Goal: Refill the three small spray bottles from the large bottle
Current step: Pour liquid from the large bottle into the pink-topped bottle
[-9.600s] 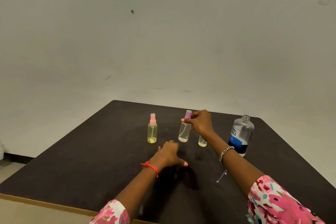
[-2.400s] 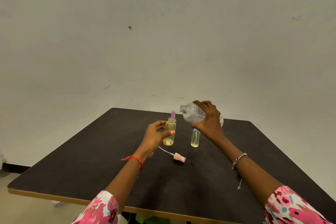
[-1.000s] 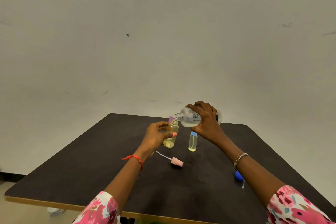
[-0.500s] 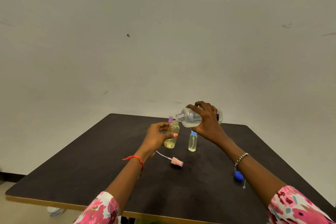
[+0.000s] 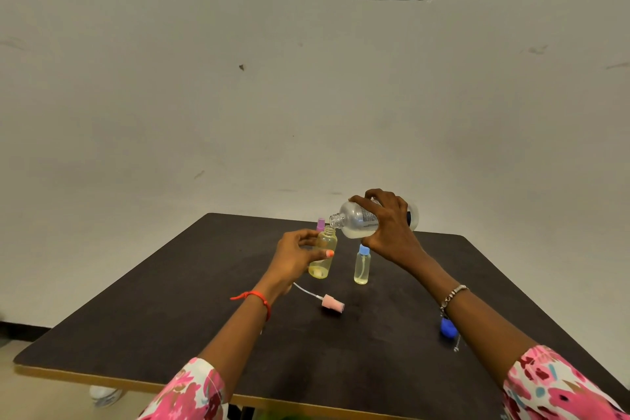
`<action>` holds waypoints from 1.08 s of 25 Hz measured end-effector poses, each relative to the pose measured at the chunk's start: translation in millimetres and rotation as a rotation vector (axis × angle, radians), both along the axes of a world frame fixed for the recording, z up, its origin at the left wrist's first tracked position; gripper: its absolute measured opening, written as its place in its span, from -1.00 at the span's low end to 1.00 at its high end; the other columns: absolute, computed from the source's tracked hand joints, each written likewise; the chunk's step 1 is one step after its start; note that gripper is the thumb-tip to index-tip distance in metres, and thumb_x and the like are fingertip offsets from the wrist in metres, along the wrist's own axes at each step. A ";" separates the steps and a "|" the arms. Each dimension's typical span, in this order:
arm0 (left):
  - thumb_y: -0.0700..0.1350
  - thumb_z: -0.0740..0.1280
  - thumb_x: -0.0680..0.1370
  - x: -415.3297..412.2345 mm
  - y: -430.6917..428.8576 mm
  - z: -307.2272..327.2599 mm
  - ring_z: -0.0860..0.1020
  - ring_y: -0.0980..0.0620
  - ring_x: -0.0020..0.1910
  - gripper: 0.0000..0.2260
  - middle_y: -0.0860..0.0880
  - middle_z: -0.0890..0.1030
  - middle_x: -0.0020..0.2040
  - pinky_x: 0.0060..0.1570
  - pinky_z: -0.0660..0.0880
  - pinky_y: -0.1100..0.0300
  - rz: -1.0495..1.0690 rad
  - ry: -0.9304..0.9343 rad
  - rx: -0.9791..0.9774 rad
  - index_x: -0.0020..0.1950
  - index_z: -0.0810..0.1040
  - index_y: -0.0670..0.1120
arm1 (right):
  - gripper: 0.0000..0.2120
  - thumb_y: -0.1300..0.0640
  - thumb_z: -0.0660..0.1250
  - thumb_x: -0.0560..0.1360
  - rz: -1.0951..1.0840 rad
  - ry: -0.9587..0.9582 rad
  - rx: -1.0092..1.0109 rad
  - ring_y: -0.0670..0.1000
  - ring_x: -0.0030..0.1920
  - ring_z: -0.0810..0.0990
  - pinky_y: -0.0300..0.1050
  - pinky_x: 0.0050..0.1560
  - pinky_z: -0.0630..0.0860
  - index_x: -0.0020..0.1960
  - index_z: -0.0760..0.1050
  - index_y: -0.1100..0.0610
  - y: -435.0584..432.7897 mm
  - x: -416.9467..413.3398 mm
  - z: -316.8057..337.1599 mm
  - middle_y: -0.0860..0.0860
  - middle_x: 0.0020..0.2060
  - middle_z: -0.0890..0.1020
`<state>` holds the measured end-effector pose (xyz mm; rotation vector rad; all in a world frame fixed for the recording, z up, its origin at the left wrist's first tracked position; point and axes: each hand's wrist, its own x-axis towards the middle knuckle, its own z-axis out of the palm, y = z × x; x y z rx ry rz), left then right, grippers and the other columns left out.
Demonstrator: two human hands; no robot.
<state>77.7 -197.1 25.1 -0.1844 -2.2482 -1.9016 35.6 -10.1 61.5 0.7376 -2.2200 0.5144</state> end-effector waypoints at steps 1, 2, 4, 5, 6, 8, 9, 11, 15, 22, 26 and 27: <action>-0.23 0.46 0.38 0.3 0.2 0.1 0.55 -0.01 0.07 -0.58 -0.06 0.55 0.08 -0.11 0.57 0.16 0.001 -0.001 0.005 0.21 0.49 -0.14 | -0.45 0.22 0.52 0.23 0.002 0.004 0.002 0.20 0.16 0.44 0.16 0.22 0.23 0.20 0.48 0.10 0.0 -0.1 0.1 0.19 0.09 0.51; -0.23 0.46 0.38 0.7 0.4 0.1 0.55 -0.01 0.06 -0.59 -0.05 0.55 0.08 -0.11 0.57 0.17 0.002 -0.001 0.007 0.21 0.49 -0.13 | -0.45 0.23 0.52 0.23 0.005 0.007 0.002 0.21 0.16 0.45 0.18 0.22 0.24 0.19 0.49 0.10 0.0 -0.2 0.5 0.19 0.09 0.51; -0.23 0.45 0.38 1.2 0.8 0.1 0.55 0.00 0.05 -0.59 -0.04 0.55 0.07 -0.11 0.57 0.17 0.005 -0.002 0.002 0.20 0.49 -0.12 | -0.44 0.25 0.52 0.21 0.008 0.017 0.005 0.21 0.15 0.45 0.19 0.21 0.25 0.19 0.49 0.11 0.2 -0.8 1.0 0.20 0.08 0.52; -0.23 0.45 0.38 1.1 0.9 0.0 0.55 -0.01 0.06 -0.59 -0.04 0.55 0.07 -0.08 0.57 0.15 0.007 -0.003 -0.001 0.21 0.49 -0.12 | -0.43 0.25 0.52 0.21 0.008 0.021 0.010 0.21 0.15 0.46 0.19 0.21 0.25 0.19 0.49 0.11 0.4 -0.9 1.1 0.20 0.07 0.52; -0.23 0.45 0.38 1.0 1.1 0.0 0.55 -0.02 0.08 -0.59 -0.05 0.55 0.08 -0.05 0.57 0.11 0.010 -0.003 -0.004 0.21 0.49 -0.12 | -0.43 0.26 0.52 0.20 0.006 0.024 0.014 0.21 0.15 0.46 0.18 0.21 0.25 0.19 0.49 0.11 0.6 -1.0 1.2 0.20 0.07 0.52; -0.23 0.45 0.38 1.1 1.6 0.4 0.55 -0.05 0.11 -0.58 -0.09 0.56 0.13 0.03 0.57 0.03 0.010 -0.006 -0.003 0.22 0.49 -0.14 | -0.42 0.26 0.51 0.20 0.001 0.028 0.019 0.21 0.16 0.45 0.17 0.21 0.23 0.20 0.49 0.10 1.3 -1.3 2.0 0.19 0.08 0.52; -0.23 0.45 0.38 1.1 2.1 0.8 0.55 -0.07 0.13 -0.57 -0.10 0.56 0.14 0.06 0.57 0.00 0.007 -0.009 0.000 0.23 0.48 -0.15 | -0.42 0.26 0.51 0.20 0.001 0.027 0.019 0.20 0.17 0.45 0.16 0.22 0.23 0.20 0.49 0.10 1.6 -1.4 2.3 0.18 0.08 0.52; -0.23 0.45 0.38 1.5 3.1 1.4 0.55 -0.09 0.14 -0.56 -0.12 0.56 0.15 0.07 0.57 -0.04 0.004 -0.018 0.008 0.24 0.48 -0.16 | -0.42 0.26 0.50 0.21 0.004 0.026 0.021 0.19 0.18 0.44 0.15 0.23 0.21 0.21 0.48 0.10 2.6 -1.3 3.0 0.18 0.09 0.52; -0.24 0.45 0.38 2.3 4.3 2.5 0.55 -0.09 0.14 -0.56 -0.14 0.55 0.17 0.03 0.57 0.00 -0.005 -0.019 0.020 0.25 0.47 -0.16 | -0.42 0.25 0.50 0.21 0.000 0.029 0.034 0.20 0.20 0.43 0.15 0.25 0.20 0.22 0.48 0.10 4.3 -1.3 4.6 0.19 0.11 0.51; -0.25 0.44 0.39 3.5 5.3 3.1 0.55 -0.11 0.15 -0.56 -0.15 0.55 0.19 0.05 0.57 -0.04 -0.010 -0.033 0.038 0.25 0.47 -0.16 | -0.42 0.25 0.51 0.20 0.004 0.037 0.035 0.20 0.18 0.44 0.16 0.24 0.22 0.21 0.48 0.10 4.6 -2.7 5.4 0.19 0.10 0.52; -0.26 0.44 0.39 4.5 5.6 3.0 0.55 -0.12 0.15 -0.55 -0.15 0.54 0.18 0.05 0.57 -0.06 -0.013 -0.037 0.051 0.25 0.46 -0.17 | -0.43 0.26 0.51 0.19 0.014 0.049 0.027 0.22 0.16 0.45 0.18 0.22 0.23 0.19 0.49 0.12 4.4 -1.7 4.8 0.20 0.08 0.53; -0.26 0.44 0.39 4.8 5.4 2.7 0.55 -0.12 0.14 -0.55 -0.15 0.54 0.18 0.04 0.58 -0.05 -0.015 -0.036 0.052 0.25 0.46 -0.17 | -0.43 0.26 0.51 0.19 0.015 0.052 0.027 0.22 0.16 0.46 0.18 0.22 0.23 0.19 0.49 0.11 4.4 -1.6 4.6 0.21 0.08 0.53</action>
